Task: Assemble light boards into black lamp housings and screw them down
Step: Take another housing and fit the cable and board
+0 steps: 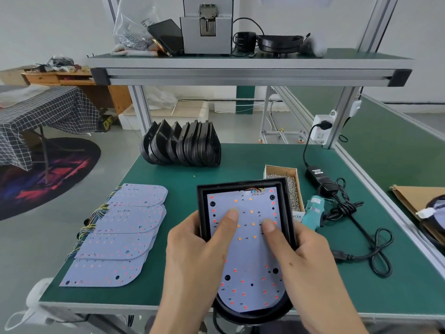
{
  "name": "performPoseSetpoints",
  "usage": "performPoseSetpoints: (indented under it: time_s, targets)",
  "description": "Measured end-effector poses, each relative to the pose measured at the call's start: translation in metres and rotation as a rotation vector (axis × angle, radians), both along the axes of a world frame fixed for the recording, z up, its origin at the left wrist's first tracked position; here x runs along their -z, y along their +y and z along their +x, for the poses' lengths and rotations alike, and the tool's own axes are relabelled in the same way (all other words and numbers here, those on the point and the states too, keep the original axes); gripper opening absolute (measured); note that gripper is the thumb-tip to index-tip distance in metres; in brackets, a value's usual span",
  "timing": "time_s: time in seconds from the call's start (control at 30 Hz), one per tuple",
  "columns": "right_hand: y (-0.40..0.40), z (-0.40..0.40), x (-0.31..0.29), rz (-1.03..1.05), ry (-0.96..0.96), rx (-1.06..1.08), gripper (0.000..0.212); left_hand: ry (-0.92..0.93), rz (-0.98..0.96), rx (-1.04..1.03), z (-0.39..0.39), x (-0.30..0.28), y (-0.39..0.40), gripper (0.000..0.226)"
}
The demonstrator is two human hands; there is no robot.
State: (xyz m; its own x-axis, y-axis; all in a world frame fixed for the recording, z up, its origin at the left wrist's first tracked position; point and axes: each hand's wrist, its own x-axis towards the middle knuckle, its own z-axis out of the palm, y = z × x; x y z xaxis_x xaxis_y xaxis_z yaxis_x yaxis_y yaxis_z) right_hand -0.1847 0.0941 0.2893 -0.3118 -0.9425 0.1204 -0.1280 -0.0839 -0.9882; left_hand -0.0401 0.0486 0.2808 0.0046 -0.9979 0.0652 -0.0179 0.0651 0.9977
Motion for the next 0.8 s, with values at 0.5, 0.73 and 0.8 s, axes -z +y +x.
performPoseSetpoints:
  time_s: [0.5, 0.73, 0.8]
  targets:
    - [0.0023, 0.0030, 0.0027, 0.007, -0.028, 0.056, 0.020, 0.047, 0.029, 0.061, 0.0039, -0.0026, -0.0051, 0.080]
    - [0.0016, 0.0052, 0.0072, 0.025, 0.123, 0.116, 0.046, -0.038, 0.004, 0.015, 0.0063, -0.0068, -0.0070, 0.069]
    - [0.0012, 0.0051, 0.0093, 0.022, 0.129, 0.112, 0.045, -0.049, -0.004, 0.001, 0.0067, -0.0078, -0.0068, 0.067]
